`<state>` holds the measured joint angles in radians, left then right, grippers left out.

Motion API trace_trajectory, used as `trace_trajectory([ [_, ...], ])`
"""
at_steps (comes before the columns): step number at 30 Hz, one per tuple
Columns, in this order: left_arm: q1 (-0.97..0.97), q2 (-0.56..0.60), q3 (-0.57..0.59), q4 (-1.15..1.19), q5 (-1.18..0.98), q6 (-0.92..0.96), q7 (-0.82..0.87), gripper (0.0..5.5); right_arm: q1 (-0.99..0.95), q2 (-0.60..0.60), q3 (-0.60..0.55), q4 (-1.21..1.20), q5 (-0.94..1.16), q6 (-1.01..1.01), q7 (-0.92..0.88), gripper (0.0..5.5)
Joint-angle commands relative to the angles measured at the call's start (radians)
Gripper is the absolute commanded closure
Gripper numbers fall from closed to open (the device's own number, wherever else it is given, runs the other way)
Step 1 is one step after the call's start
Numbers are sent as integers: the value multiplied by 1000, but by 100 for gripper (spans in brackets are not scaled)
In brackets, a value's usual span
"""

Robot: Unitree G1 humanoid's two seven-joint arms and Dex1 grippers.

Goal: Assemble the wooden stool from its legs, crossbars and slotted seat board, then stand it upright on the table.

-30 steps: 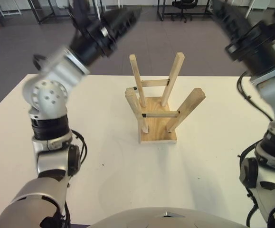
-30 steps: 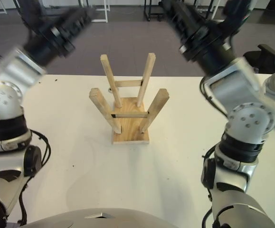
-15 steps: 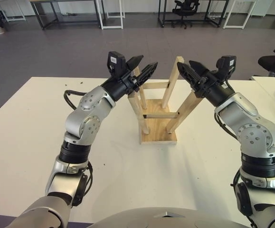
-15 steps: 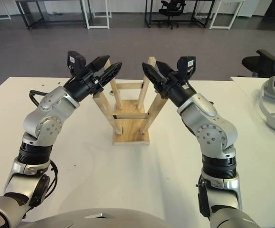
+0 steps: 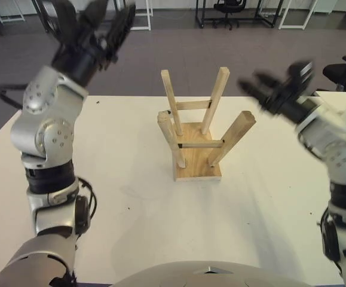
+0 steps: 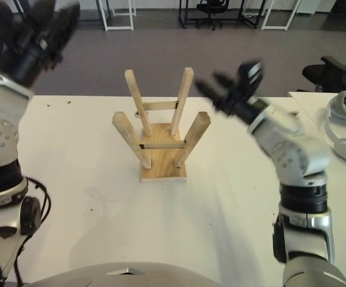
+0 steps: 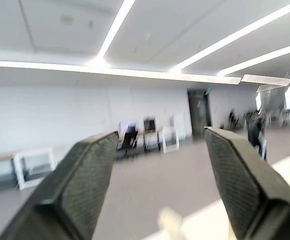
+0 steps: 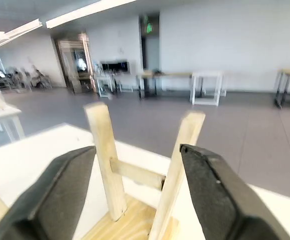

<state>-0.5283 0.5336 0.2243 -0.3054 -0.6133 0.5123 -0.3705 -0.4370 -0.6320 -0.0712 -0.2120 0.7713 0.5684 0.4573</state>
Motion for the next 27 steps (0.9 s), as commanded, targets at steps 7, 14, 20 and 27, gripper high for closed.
trace_trajectory([
  [7, 581, 207, -90, 108, 368, -214, -218, 235, 0, 293, 296, -124, -48, 20, 9, 237],
  [14, 693, 221, -245, 32, 491, -219, -283, 235, -278, 207, -25, -188, -7, 73, -115, 237],
  [20, 600, 195, -340, 102, 589, -228, -281, 235, -271, 14, -89, 260, -293, -75, -86, 237],
  [27, 528, 86, -396, 230, 638, -125, -218, 235, -302, 294, 187, 1202, -665, -568, 17, 237],
])
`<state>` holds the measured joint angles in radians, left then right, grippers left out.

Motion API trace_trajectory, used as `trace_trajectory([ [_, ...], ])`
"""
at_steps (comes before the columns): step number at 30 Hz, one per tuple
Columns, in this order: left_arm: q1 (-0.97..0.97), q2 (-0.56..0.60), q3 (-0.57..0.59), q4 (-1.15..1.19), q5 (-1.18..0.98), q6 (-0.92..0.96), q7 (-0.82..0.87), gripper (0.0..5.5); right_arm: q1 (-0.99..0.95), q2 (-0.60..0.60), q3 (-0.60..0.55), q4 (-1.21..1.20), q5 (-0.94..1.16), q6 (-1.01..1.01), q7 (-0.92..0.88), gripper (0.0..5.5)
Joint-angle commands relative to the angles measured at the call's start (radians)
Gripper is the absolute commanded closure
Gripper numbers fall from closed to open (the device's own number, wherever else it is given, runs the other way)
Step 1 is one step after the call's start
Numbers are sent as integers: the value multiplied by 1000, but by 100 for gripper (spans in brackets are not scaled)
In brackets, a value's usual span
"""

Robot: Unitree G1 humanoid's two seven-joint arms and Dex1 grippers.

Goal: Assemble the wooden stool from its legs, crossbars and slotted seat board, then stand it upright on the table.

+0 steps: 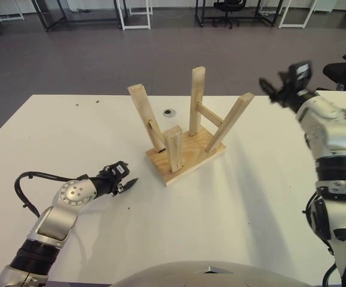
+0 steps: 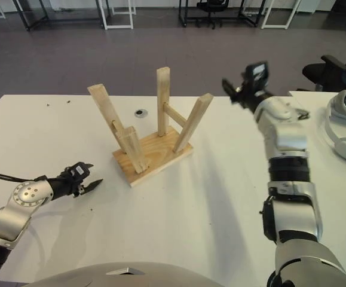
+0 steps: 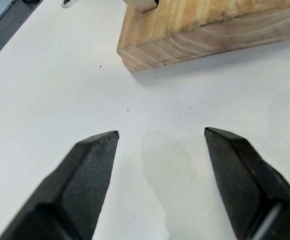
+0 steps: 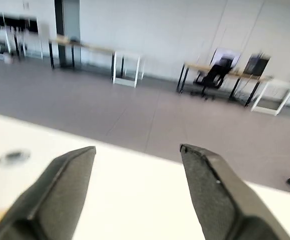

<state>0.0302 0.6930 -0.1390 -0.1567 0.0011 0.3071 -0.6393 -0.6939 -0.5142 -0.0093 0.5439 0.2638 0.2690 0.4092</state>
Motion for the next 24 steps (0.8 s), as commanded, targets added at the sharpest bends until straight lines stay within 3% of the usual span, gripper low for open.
trace_trajectory([
  [1, -37, -91, -46, 105, 34, 91, 60, 235, -59, 205, 145, 532, -197, -317, 47, 237],
  [4, -81, -145, -89, 173, 59, 110, 79, 235, -69, 252, 191, 691, -290, -400, 15, 237],
  [6, -122, -178, -116, 230, 76, 117, 97, 235, -50, 246, 201, 739, -324, -459, 94, 237],
  [10, -223, -267, -121, 422, 71, 57, 124, 235, 49, 191, 141, 709, -240, -516, 448, 237],
  [13, -250, -318, -87, 495, 19, -30, 112, 235, 140, 171, 87, 610, -170, -530, 545, 237],
  [18, -143, -266, 47, 395, 1, -185, 194, 235, 278, 104, -3, 371, -153, -535, 288, 237],
  [21, -35, -252, 128, 322, 6, -212, 265, 235, 427, 71, 57, 141, -237, -439, 244, 237],
  [24, 69, -258, 95, 188, 0, -125, 236, 235, 527, 58, 111, -33, -280, -289, 224, 237],
])
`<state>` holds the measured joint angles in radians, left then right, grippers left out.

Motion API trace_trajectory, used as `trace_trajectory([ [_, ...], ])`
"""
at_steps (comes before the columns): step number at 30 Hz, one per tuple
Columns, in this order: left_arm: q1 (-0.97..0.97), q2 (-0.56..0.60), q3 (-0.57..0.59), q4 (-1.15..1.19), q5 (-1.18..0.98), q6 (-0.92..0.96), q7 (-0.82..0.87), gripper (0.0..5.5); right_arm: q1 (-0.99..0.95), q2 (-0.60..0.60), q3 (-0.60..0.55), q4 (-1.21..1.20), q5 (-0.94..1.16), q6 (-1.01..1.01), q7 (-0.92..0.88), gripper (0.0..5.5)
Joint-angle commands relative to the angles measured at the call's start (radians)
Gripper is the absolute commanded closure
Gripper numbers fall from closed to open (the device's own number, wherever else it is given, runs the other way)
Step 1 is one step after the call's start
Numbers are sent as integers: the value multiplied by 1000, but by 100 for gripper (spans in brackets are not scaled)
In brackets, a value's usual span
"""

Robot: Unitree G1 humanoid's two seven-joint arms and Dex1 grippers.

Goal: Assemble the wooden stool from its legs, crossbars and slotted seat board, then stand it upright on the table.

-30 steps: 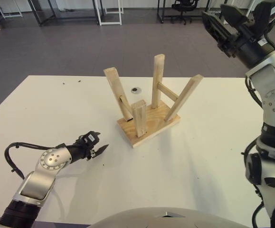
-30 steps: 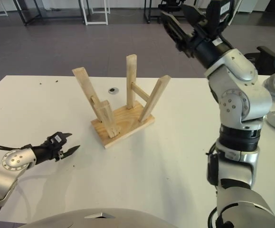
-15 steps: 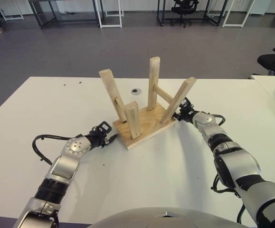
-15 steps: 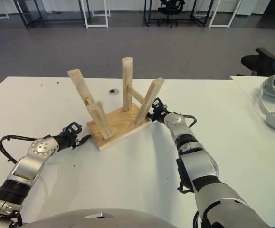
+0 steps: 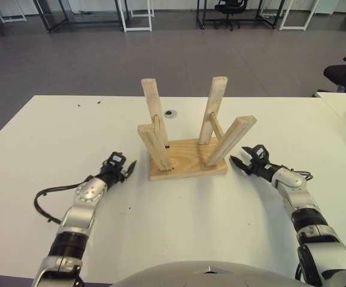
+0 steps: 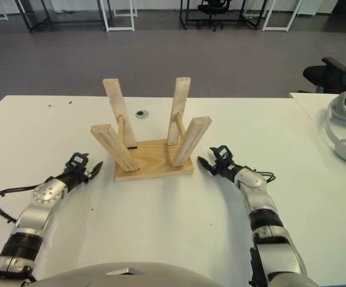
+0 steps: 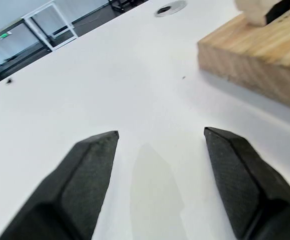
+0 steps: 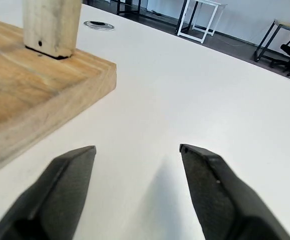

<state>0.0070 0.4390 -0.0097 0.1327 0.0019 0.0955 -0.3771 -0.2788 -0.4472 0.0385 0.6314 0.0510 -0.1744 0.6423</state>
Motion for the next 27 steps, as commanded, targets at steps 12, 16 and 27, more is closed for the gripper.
trace_trajectory([
  [12, 58, -160, -168, -522, -211, 510, -119, 235, 172, 124, 86, -853, 208, 795, -20, 237],
  [16, 67, -125, 1, -709, -455, 657, -178, 235, 133, 83, -6, -1033, 334, 1041, 4, 237],
  [27, 36, 107, 203, -772, -607, 761, -248, 235, 201, -209, -221, -1154, 469, 1130, 135, 237],
])
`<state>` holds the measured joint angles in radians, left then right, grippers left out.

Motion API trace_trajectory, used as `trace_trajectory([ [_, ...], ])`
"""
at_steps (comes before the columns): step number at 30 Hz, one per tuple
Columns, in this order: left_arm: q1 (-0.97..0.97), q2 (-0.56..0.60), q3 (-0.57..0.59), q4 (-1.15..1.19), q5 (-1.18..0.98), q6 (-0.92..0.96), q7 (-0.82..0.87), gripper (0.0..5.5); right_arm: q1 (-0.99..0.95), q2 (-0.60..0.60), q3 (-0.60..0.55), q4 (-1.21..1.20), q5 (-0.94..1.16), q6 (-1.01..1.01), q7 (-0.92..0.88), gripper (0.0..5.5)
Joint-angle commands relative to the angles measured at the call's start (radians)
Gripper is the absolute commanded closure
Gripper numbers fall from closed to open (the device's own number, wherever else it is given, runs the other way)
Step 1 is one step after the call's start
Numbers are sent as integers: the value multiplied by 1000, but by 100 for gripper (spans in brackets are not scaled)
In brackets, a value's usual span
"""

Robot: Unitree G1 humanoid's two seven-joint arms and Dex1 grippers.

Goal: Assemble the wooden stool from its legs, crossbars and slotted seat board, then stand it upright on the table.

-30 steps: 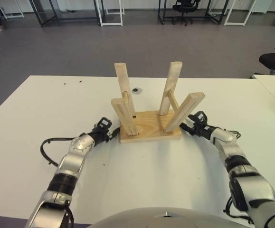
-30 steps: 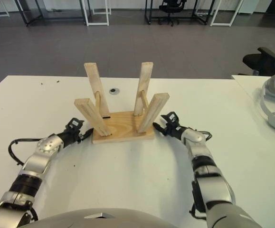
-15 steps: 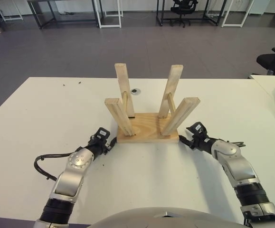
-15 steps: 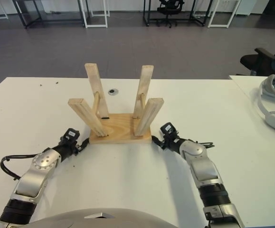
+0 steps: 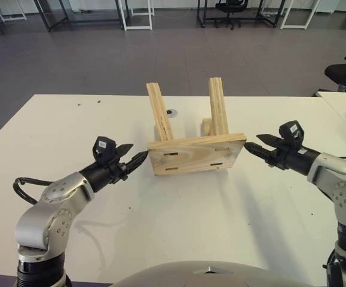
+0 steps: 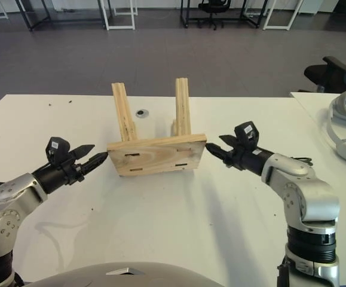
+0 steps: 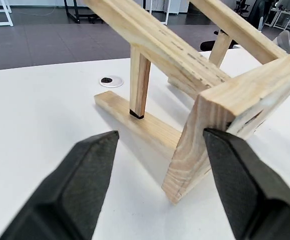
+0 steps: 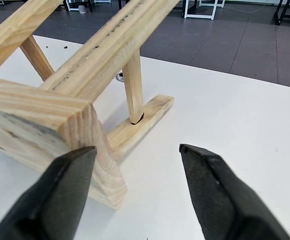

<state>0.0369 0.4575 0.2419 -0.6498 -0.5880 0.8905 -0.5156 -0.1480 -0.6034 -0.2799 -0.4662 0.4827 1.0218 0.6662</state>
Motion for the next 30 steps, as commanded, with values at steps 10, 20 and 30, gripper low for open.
trace_trajectory([
  [10, -52, 477, -270, 371, 330, -471, -492, 235, 55, -295, 282, 212, -166, -553, 431, 237],
  [20, -336, 318, -452, 634, 345, -580, -676, 232, -136, -143, 474, 430, -238, -642, 483, 257],
  [30, -400, 269, -510, 720, 394, -661, -740, 315, -157, -125, 512, 519, -312, -722, 494, 398],
])
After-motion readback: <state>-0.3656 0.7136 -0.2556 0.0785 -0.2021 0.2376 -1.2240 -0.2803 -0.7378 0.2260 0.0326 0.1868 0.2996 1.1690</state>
